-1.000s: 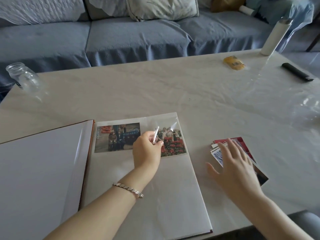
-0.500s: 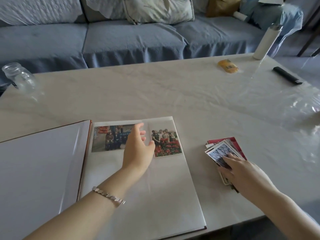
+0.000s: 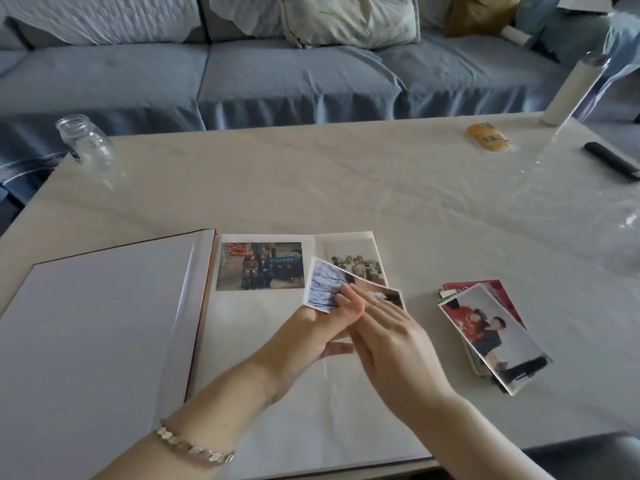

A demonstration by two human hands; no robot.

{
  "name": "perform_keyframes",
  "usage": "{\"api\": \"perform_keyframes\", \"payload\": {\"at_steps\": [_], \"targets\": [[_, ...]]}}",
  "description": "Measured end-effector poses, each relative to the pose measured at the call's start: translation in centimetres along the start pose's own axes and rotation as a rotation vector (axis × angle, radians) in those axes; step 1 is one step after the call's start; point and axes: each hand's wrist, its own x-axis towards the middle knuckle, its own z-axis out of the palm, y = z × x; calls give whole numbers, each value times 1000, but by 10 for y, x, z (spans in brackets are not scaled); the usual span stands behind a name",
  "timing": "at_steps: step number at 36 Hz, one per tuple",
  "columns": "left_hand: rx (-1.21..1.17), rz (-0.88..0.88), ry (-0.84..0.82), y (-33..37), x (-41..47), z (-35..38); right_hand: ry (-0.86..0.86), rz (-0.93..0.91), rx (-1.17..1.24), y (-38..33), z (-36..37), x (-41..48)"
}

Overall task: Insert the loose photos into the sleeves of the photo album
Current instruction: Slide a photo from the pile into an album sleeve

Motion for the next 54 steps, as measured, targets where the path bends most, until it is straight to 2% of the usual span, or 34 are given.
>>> {"api": "perform_keyframes", "payload": {"at_steps": [5,8,11,15,18,22,29,36,48,51,54], "targets": [[-159,4,282,0,-7,-12,-168,22,233,-15,5,11],[-210,6,483,4,-9,-24,-210,108,258,-12,4,10],[49,79,659,3,-13,-43,-240,196,118,3,5,-1],[488,181,721,0,-20,-71,-408,356,-82,26,6,-19],[736,182,736,1,-25,-84,-494,480,-93,33,11,-29],[988,230,779,3,-29,-88,-518,528,-61,32,14,-34],[1182,288,669,-2,-27,-72,-520,564,-21,30,12,-35],[1203,277,547,-10,-28,-54,-533,565,3,32,14,-36],[887,-193,303,-30,-14,-53,-566,583,92,33,7,-39],[847,-310,216,-30,-12,-56,-571,577,99,35,7,-41],[883,-343,138,-31,-10,-53,-566,571,98,36,7,-42]]}}
